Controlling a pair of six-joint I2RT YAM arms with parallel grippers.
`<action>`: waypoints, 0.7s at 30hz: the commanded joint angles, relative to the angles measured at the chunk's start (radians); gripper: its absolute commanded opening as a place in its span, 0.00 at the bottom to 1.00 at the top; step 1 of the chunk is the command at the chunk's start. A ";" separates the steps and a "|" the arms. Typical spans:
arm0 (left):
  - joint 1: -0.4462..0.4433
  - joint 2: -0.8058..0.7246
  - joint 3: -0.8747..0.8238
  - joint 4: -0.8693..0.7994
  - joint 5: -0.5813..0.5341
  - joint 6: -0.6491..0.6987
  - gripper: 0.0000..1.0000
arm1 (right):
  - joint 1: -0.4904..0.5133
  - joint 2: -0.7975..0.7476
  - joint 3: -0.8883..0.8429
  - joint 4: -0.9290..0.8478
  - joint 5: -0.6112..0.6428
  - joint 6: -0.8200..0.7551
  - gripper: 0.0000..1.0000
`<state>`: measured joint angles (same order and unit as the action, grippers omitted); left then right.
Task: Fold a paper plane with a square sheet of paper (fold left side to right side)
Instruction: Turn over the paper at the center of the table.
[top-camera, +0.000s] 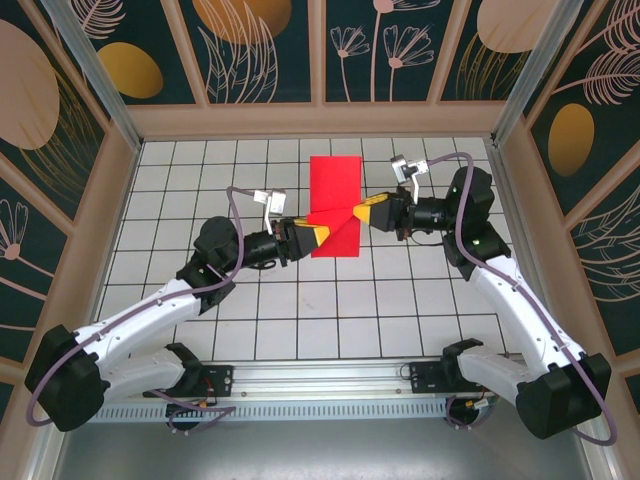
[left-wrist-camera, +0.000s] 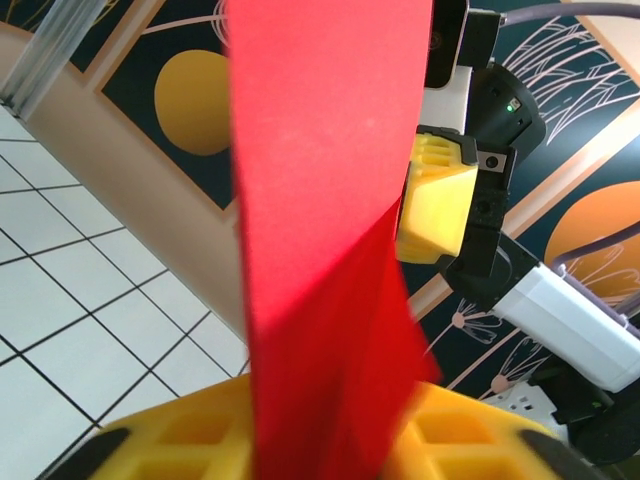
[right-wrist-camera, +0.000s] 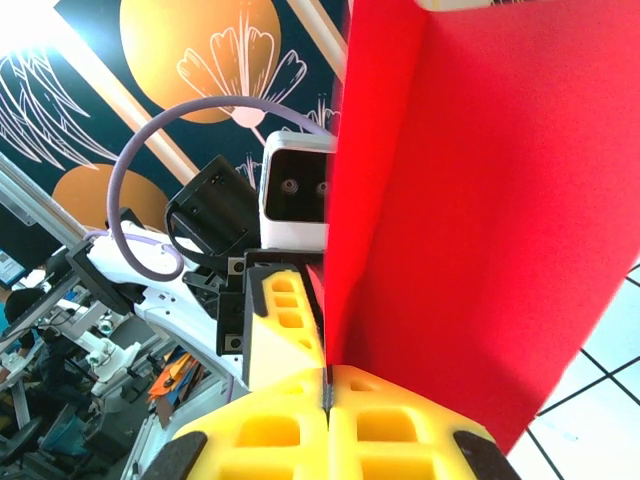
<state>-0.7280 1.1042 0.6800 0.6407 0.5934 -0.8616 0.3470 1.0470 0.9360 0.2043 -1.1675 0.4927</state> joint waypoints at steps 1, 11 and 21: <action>0.005 -0.017 -0.011 0.040 -0.013 0.005 0.18 | -0.003 -0.024 -0.003 0.023 0.009 -0.036 0.04; 0.004 -0.040 0.085 -0.427 -0.292 0.205 0.01 | -0.100 -0.093 0.007 -0.383 0.365 -0.194 0.63; -0.192 0.090 0.354 -1.199 -1.082 0.202 0.00 | -0.136 -0.143 -0.071 -0.792 1.334 -0.054 0.83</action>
<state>-0.8505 1.1297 0.9539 -0.2302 -0.1474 -0.6353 0.2188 0.9409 0.9054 -0.4282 -0.1925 0.3759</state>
